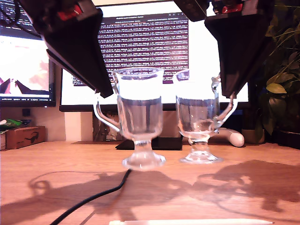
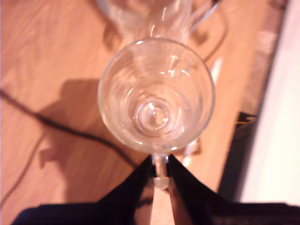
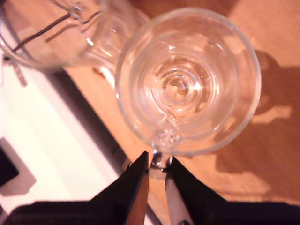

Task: Pick the small glass cups in front of you with each of your hands, and place them behind the white pen

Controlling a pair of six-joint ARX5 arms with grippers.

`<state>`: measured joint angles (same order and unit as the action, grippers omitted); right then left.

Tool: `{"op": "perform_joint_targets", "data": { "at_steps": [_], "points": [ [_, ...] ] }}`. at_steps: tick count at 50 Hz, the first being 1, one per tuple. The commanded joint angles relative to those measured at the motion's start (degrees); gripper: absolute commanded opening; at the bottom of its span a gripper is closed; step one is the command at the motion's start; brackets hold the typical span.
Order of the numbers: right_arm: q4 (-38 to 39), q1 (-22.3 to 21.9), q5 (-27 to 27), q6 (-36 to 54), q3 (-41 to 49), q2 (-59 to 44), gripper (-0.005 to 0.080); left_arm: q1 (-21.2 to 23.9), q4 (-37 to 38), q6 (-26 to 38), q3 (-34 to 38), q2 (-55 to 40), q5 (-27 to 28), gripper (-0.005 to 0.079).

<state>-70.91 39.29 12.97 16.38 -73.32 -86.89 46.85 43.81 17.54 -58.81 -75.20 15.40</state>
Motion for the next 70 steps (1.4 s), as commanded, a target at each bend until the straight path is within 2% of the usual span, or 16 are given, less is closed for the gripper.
{"op": "perform_joint_targets", "data": {
  "at_steps": [1, 21, 70],
  "points": [
    [0.8, 0.8, 0.3, 0.1, 1.8, 0.9, -0.0011, 0.2, -0.8, 0.5, 0.5, 0.6, 1.0, -0.0024],
    [2.0, 1.6, -0.1, -0.1, 2.6, 0.9, -0.0011, 2.7, -2.0, 0.5, 0.5, -2.2, 0.4, -0.0024],
    [5.7, 1.5, -1.4, -1.5, 5.5, 0.8, -0.0011, 2.0, -3.4, 2.4, 0.5, -6.2, -2.0, -0.0024]
  ]
}}
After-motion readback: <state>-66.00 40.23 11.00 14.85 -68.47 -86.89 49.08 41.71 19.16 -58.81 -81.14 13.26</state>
